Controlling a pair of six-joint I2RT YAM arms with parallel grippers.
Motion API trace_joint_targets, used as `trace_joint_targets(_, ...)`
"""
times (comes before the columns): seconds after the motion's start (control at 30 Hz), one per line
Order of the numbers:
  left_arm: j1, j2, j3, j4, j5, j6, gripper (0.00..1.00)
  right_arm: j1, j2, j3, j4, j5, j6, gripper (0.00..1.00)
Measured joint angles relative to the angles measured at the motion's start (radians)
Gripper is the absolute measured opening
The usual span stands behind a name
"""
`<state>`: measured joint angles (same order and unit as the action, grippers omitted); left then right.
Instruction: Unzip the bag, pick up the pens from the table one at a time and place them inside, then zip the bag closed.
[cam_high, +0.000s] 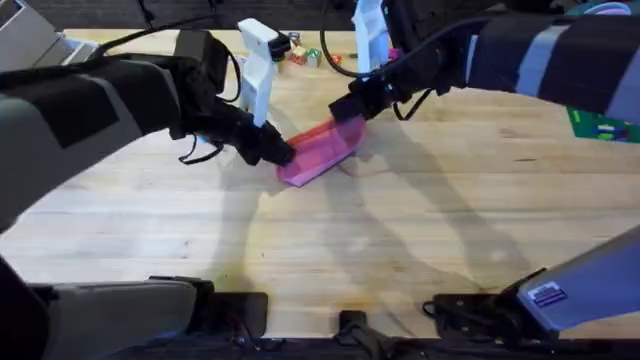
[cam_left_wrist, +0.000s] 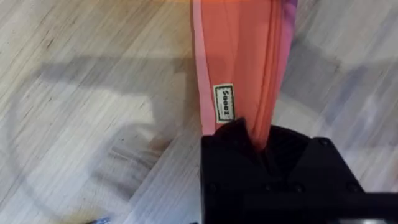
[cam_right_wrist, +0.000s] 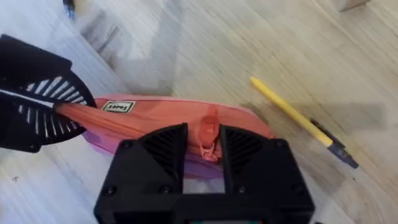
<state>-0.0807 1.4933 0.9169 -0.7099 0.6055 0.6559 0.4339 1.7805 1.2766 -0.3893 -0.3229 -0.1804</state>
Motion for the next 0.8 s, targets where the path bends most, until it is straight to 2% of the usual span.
trace_joint_targets(0.17,0.000,0.000,0.000,-0.001,0.000,0.000,0.044,0.000,0.000,0.000,0.002,0.007,0.000,0.041)
trace_joint_targets(0.33,0.000,0.000,0.000,0.000,0.000,0.000,0.044,0.000,0.000,0.000,0.034,0.009,0.000,0.031)
trace_joint_targets(0.8,0.000,0.000,0.000,-0.003,-0.001,0.000,0.044,-0.002,-0.040,0.019,-0.005,0.023,0.005,0.032)
